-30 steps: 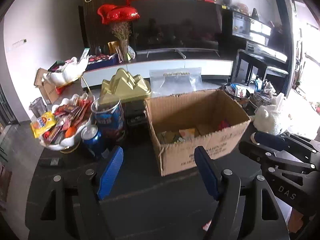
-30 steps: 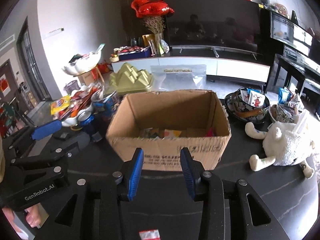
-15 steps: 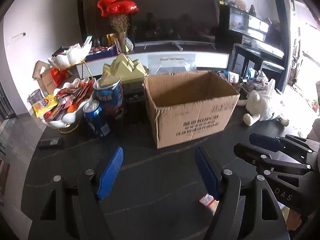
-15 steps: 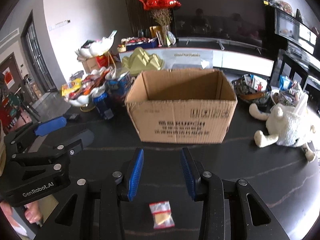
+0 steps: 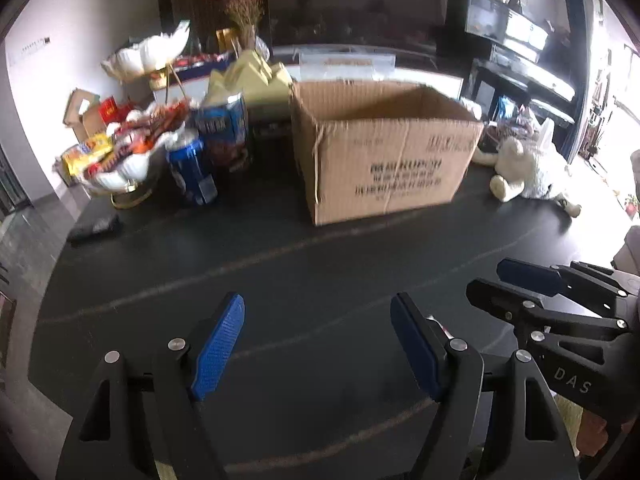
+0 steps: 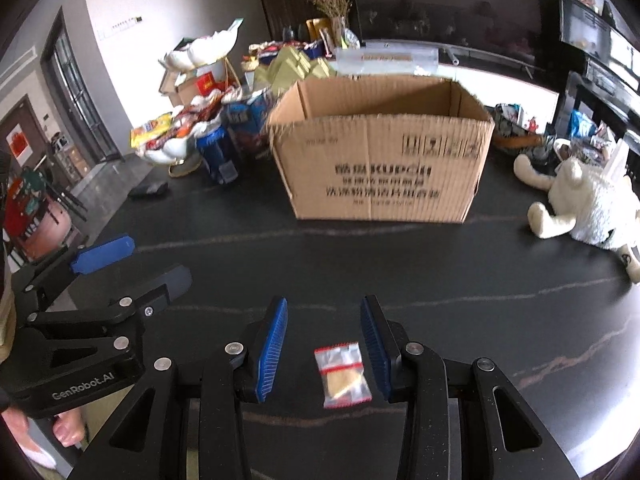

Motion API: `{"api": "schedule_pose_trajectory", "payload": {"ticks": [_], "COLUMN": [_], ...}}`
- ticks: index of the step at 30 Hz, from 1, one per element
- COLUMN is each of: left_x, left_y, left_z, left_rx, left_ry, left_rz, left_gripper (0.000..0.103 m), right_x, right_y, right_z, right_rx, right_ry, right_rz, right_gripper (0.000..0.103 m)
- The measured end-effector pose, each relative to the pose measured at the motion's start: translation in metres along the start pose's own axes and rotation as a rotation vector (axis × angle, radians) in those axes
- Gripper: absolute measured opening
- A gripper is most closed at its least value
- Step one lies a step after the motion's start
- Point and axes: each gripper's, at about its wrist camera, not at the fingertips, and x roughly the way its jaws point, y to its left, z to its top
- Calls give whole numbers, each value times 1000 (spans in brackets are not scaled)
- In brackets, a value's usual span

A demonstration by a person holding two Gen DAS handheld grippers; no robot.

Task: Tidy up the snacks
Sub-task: 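Move both open tools back down toward the red-and-white packet on the table, then close the right tool on the red-and-white packet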

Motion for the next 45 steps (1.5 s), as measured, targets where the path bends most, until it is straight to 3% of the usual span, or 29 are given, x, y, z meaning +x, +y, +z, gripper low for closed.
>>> {"api": "schedule_pose_trajectory", "payload": {"ticks": [14,16,18,19,31,45], "left_x": [31,34,37,40,72,95], "left_y": [2,0,-2,-2,-2,0], "left_z": [-52,-54,-56,-56,-65,-64], "left_rx": [-43,-40,-36,-33,-38,-55], "left_ry": [117,128,134,139,208,253], "left_rz": [6,2,7,10,30,38], "left_gripper": [75,75,75,75,75,75], "right_x": [32,38,42,45,78,94], "right_y": [5,5,3,1,-8,-4], "right_z": [-44,-48,-50,-51,-59,-57], "right_rx": [-19,-19,-11,-4,2,-48], "right_ry": [125,141,150,153,216,209], "right_rz": [-15,-7,7,9,-22,-66], "right_gripper": [39,40,52,52,52,52]}}
